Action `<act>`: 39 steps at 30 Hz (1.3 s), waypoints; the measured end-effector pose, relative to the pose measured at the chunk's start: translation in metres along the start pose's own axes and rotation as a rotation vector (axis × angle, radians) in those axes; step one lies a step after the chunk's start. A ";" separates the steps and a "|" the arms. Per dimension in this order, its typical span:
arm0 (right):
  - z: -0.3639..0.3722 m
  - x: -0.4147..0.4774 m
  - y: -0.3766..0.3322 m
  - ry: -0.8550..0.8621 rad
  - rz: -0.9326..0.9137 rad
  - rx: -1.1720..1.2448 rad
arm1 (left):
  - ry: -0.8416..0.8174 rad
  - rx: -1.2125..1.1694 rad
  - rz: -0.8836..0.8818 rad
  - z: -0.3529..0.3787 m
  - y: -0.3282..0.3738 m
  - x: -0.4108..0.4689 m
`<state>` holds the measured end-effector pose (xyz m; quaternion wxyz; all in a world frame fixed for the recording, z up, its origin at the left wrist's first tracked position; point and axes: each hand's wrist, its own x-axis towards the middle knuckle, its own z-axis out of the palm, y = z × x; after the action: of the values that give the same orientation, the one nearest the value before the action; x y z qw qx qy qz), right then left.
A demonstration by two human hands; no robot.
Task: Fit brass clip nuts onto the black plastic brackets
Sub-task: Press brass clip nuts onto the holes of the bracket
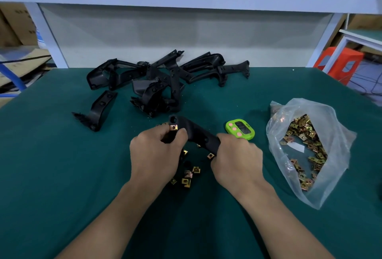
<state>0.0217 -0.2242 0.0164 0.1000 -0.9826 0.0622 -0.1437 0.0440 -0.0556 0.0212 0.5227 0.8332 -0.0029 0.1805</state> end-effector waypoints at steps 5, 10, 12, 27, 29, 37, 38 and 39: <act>0.003 0.003 0.002 -0.001 0.098 0.187 | -0.127 -0.104 0.034 -0.007 -0.007 0.010; 0.004 0.004 0.003 0.018 0.151 0.172 | -0.171 0.045 0.118 -0.010 -0.017 0.017; 0.004 0.006 0.004 0.026 0.207 0.223 | -0.218 0.063 0.073 -0.011 -0.018 0.017; 0.005 0.009 0.007 0.062 0.251 0.321 | -0.168 0.063 0.002 -0.001 -0.017 0.012; 0.005 0.009 0.007 0.070 0.213 0.247 | -0.123 -0.097 -0.089 -0.001 -0.014 0.014; 0.007 0.009 0.010 0.045 0.147 0.173 | -0.120 -0.338 -0.252 -0.003 -0.015 0.021; 0.006 0.009 0.010 0.040 0.148 0.175 | -0.129 -0.379 -0.262 -0.004 -0.015 0.021; 0.006 0.010 0.011 0.034 0.149 0.176 | -0.142 -0.420 -0.274 -0.004 -0.014 0.020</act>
<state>0.0317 -0.2347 0.0111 0.1951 -0.9601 0.1238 -0.1575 0.0645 -0.0421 0.0167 0.7022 0.7097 0.0359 0.0448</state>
